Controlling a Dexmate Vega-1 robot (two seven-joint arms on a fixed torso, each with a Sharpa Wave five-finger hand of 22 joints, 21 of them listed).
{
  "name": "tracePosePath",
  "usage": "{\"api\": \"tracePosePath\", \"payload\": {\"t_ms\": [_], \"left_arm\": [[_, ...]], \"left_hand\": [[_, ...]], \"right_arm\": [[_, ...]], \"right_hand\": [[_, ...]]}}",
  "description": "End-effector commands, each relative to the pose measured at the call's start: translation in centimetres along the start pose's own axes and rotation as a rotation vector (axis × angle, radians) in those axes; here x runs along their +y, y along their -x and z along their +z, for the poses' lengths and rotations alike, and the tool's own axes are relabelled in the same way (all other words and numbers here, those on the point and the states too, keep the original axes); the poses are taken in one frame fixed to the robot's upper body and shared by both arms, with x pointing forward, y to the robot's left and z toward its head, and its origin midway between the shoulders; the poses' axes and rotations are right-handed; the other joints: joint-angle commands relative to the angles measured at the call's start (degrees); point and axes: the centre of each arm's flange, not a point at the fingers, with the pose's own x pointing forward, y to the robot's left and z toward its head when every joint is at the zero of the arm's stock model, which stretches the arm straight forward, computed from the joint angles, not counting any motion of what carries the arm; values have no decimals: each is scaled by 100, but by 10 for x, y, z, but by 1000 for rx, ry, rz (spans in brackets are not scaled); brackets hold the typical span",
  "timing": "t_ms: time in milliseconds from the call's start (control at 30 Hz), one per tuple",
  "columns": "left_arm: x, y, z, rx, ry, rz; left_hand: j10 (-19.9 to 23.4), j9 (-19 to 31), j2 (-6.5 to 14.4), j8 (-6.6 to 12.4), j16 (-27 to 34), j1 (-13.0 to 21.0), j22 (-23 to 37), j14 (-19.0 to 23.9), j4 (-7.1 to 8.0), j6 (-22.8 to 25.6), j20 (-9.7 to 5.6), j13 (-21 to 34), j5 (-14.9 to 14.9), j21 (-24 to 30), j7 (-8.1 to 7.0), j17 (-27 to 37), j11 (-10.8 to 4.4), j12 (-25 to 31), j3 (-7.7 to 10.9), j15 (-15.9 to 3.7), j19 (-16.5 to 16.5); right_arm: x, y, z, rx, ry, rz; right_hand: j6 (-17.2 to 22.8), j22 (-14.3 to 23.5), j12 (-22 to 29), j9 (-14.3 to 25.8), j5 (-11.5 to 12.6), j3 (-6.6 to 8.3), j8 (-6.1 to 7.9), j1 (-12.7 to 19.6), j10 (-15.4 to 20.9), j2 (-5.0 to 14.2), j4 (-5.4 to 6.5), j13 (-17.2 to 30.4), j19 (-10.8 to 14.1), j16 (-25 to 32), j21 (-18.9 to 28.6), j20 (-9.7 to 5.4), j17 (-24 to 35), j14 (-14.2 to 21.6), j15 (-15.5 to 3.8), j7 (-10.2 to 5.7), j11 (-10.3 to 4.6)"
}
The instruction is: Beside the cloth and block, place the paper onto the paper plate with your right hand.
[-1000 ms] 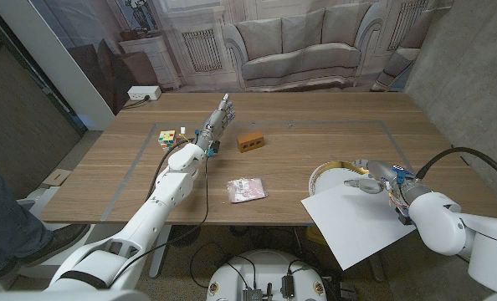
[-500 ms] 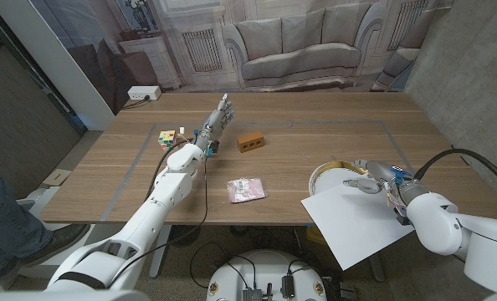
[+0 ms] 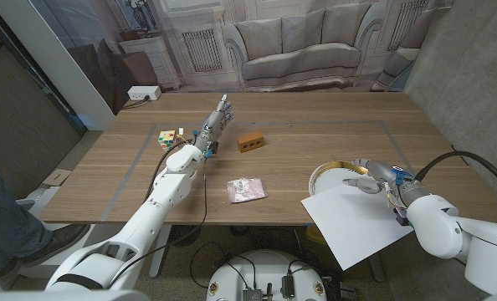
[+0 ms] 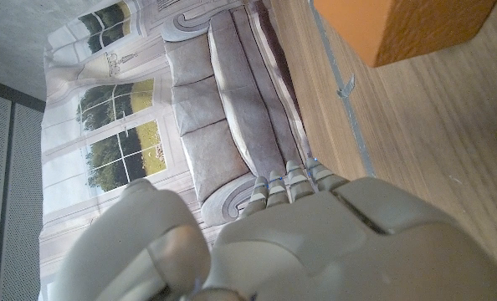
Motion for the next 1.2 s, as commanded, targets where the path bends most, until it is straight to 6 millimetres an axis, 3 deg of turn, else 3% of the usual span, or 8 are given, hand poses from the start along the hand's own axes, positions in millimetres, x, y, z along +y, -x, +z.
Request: {"api": "tracePosePath", "payload": {"t_ms": [33,1200], "left_arm": [[0,2,-1,-2,4,1],[-3,17,7,-20,-4,23]], "left_hand": [[-25,30,35,-9,-4,3,28,-53,7,14,-4,15,52,5,31,29,-17,-7,-56,20,-60],[-28,30,57,-5,-2,18,28,-50,7,26,-2,15,55,5,29,29,-10,-8,-105,24,-63]], "right_arm": [[-7,6,3,-20,7,-54],[-48,20,9,-83,81,-253]], "right_hand": [[0,8,-29,26,16,-28,-10,-33,16,6,-8,28,-32,2,-24,-9,16,-48,-52,-23,25],[26,9,-23,28,37,-53,5,-84,50,19,10,29,-86,29,-69,-5,9,-62,-51,-30,1]]}}
